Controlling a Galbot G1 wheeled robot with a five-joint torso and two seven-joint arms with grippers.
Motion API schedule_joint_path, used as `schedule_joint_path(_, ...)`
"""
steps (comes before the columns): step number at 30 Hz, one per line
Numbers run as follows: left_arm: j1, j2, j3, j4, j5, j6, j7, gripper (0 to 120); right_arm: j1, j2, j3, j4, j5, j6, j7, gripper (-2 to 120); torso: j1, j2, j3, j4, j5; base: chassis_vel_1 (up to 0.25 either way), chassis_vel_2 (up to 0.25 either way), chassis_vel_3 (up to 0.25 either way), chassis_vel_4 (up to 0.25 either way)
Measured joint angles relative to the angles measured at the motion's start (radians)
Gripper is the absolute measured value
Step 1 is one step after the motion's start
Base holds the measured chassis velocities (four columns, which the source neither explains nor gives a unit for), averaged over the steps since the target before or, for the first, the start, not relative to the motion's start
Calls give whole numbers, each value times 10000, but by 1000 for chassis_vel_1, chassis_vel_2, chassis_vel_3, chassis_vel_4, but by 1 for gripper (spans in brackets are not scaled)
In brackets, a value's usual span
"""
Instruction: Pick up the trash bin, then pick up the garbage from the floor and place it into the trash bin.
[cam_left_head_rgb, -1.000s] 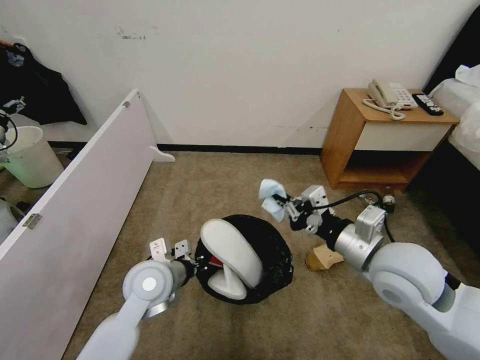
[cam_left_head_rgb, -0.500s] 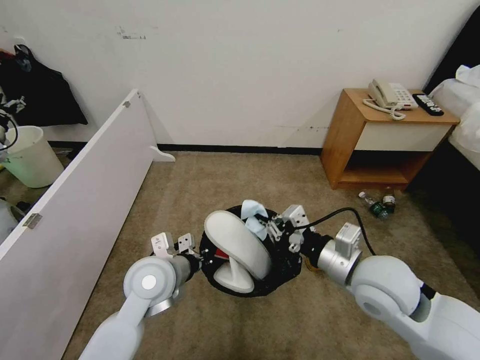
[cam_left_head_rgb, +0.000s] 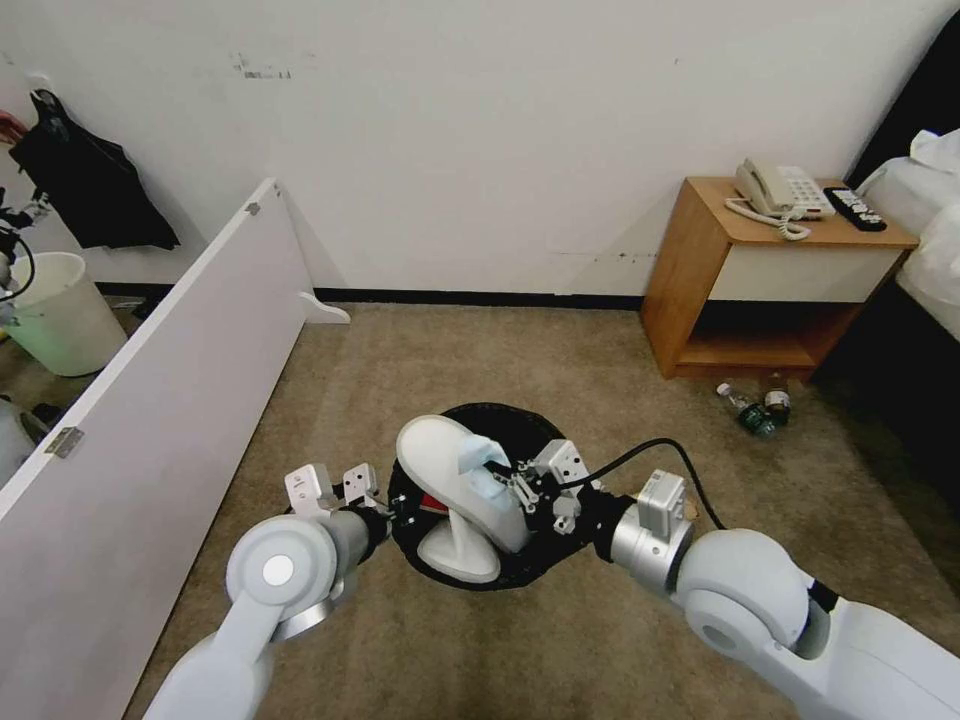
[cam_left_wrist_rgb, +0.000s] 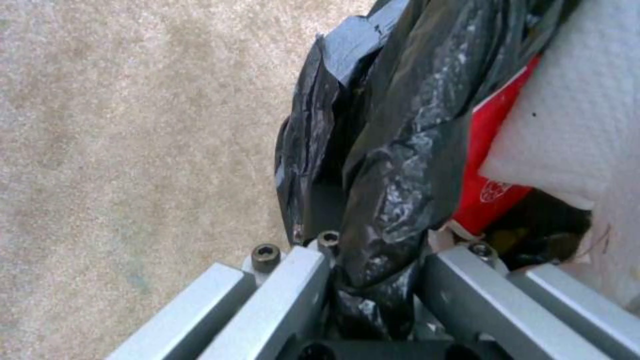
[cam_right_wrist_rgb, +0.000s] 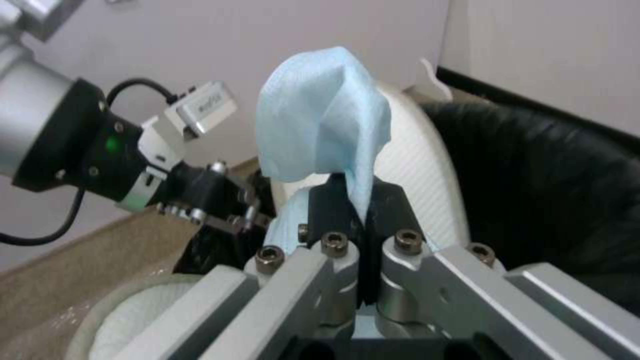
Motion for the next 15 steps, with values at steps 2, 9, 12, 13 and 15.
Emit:
schedule_joint_path(2,-8,-28,-3,-23,-24,1,3,0,45,78,-108,-60,3,-49,61,0,0,0,0,0,0,0,0,0,0)
schedule_joint_path(9,8,-51,-21,-191,-164,2,4,0,85,159,-246,-251,-13,-113,271,19,0,0,-1,-1,0,0,0,0,0)
schedule_joint_path(12,22,-28,-37,-275,-267,2,-13,0,35,157,-248,-334,-66,-115,308,30,0,0,0,0,0,0,0,0,0)
schedule_joint_path(13,28,-13,-38,-317,-311,2,-20,0,25,158,-263,-367,-80,-115,335,37,0,0,0,-1,0,0,0,0,0)
schedule_joint_path(15,33,-7,-38,-329,-326,1,-23,0,19,163,-273,-389,-90,-115,347,42,0,0,0,-1,1,0,0,0,0)
